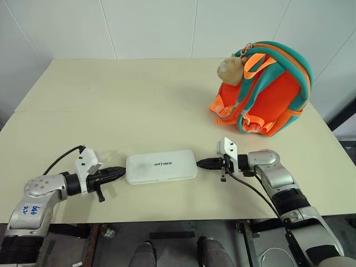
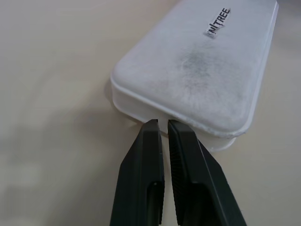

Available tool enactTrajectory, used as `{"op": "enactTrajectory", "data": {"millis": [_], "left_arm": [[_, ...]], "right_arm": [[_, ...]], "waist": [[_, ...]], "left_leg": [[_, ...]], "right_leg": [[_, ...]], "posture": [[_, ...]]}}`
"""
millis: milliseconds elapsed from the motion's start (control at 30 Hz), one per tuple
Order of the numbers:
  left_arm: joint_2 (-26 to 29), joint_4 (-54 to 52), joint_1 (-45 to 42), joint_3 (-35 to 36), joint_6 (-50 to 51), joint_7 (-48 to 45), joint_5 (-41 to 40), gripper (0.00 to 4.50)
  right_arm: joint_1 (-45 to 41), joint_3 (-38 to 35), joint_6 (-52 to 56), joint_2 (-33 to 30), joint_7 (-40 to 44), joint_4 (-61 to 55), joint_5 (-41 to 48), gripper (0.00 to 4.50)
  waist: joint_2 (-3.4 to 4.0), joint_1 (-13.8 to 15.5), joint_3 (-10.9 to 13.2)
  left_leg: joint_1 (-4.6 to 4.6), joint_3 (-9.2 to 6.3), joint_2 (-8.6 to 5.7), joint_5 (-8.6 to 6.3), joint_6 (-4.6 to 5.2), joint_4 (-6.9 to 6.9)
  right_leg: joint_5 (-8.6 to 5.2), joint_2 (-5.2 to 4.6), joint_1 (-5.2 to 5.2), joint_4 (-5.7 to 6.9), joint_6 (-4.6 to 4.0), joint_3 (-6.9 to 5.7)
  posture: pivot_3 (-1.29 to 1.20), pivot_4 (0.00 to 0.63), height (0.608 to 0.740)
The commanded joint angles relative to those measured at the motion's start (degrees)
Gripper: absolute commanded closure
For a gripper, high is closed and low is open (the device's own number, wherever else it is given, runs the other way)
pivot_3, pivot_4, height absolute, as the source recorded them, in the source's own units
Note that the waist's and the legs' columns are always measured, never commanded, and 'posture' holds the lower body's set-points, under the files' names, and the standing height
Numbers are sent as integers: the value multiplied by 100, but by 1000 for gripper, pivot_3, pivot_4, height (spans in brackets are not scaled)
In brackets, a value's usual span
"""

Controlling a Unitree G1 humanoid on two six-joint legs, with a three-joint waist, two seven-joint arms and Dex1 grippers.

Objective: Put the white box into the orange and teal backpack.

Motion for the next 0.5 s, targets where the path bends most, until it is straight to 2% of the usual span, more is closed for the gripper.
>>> {"op": "enactTrajectory", "data": {"millis": [33, 300, 500], "left_arm": [[-116, 61, -214, -229, -148, -84, 76, 4156], [-335, 659, -795, -555, -471, -339, 321, 4156], [-591, 965, -1097, -790, -693, -481, 456, 4156]], "right_arm": [[173, -24, 210, 109, -29, -719, 228, 4467], [646, -236, 694, -212, -183, -1673, 236, 4467], [803, -477, 813, -495, -312, -1755, 209, 4467]], "waist": [[0, 7, 0], [-1, 24, 0], [-1, 22, 0]], "left_leg": [[0, 0, 0, 0, 0, 0], [-1, 0, 0, -1, -1, 4], [-2, 0, 0, -1, -1, 9]], "right_leg": [[0, 0, 0, 1, 0, 0], [1, -1, 2, -1, 1, 0], [2, 0, 4, -3, 2, 0]], "posture": [[0, 150, 740], [0, 150, 740], [0, 150, 740]]}}
